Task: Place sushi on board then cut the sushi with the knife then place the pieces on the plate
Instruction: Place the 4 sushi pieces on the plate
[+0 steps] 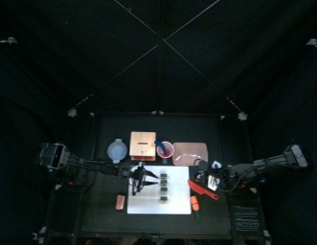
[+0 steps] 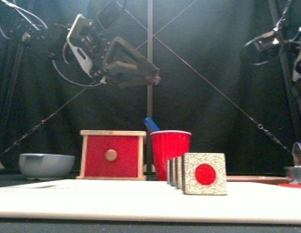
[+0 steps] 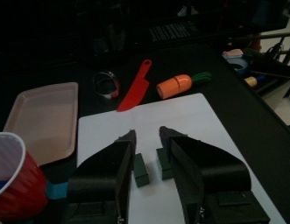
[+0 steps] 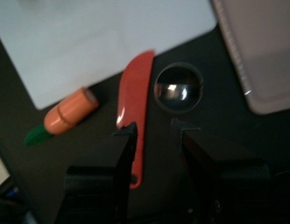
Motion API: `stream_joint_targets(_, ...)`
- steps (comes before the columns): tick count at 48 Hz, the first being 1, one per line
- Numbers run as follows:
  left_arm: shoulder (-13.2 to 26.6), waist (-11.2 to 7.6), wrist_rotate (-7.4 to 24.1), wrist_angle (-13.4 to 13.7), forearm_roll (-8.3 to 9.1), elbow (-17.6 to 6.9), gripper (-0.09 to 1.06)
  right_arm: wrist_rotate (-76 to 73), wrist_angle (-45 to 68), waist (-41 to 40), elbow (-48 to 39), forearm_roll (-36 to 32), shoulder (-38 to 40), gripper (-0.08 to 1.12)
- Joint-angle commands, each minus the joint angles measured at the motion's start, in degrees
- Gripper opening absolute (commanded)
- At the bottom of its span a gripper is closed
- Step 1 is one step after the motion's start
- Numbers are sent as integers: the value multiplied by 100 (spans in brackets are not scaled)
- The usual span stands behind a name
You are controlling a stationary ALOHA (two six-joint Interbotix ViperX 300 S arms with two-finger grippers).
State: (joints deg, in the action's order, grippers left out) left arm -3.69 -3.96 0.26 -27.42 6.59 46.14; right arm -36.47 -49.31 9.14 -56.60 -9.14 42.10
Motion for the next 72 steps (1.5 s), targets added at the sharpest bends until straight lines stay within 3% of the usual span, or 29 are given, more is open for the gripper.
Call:
stream_joint_targets(1,-255,79,9,-70,-79,105,70,-44,272,-105,387,-703,-281,76)
stream_joint_targets(17,-703,176,9,-70,-404,800,70,18,2531,-624,1011,-1723,-1881,86)
stream_joint_targets(23,-729,255,18,-70,-404,923,70,35,3023,-773,1169,-1837,-2399,88)
stream_joint_targets(33,-721,360,18,-70,-396,1037,70,35,3322,-809,1679,-1995,-3305,87)
stream_joint_targets(47,-721,360,18,-70,-334,1195,70,26,3252,-782,2320,-1951,-4175,87)
stream_joint_targets(72,-721,369,18,-44,-237,1310,70,35,3094,-782,2531,-1775,-4702,87)
